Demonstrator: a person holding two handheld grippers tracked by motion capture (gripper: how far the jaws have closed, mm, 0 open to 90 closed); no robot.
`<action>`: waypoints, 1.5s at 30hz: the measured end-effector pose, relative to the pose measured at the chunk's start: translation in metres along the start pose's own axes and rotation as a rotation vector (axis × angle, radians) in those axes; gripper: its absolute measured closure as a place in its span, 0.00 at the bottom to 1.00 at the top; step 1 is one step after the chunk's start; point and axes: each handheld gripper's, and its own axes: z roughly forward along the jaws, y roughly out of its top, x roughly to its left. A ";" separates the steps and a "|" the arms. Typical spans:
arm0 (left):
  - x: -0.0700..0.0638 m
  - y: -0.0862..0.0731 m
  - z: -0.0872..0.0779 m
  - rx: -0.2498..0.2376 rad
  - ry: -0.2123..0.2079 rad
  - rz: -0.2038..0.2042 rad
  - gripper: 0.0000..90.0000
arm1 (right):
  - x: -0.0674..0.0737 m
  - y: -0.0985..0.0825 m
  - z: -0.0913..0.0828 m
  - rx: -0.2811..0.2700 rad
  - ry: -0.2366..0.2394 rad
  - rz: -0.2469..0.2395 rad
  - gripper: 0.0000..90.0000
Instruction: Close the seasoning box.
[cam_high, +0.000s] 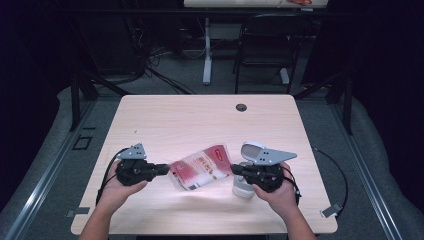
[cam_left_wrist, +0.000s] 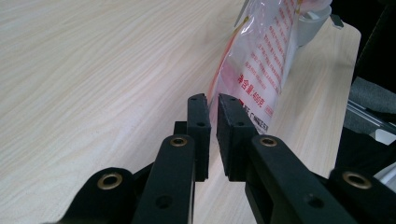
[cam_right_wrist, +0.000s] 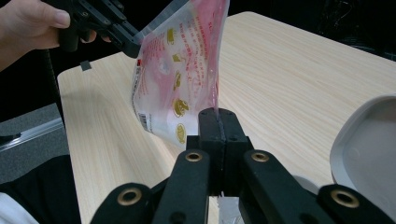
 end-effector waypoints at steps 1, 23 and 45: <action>0.000 -0.001 0.001 0.002 -0.002 -0.002 0.93 | 0.000 0.000 0.000 -0.002 0.000 0.000 1.00; 0.002 -0.013 0.016 0.066 0.022 -0.015 0.85 | 0.008 0.002 0.004 0.022 -0.017 -0.050 1.00; -0.003 -0.011 0.014 0.036 0.023 -0.013 0.73 | 0.016 0.013 0.007 0.029 0.004 -0.097 1.00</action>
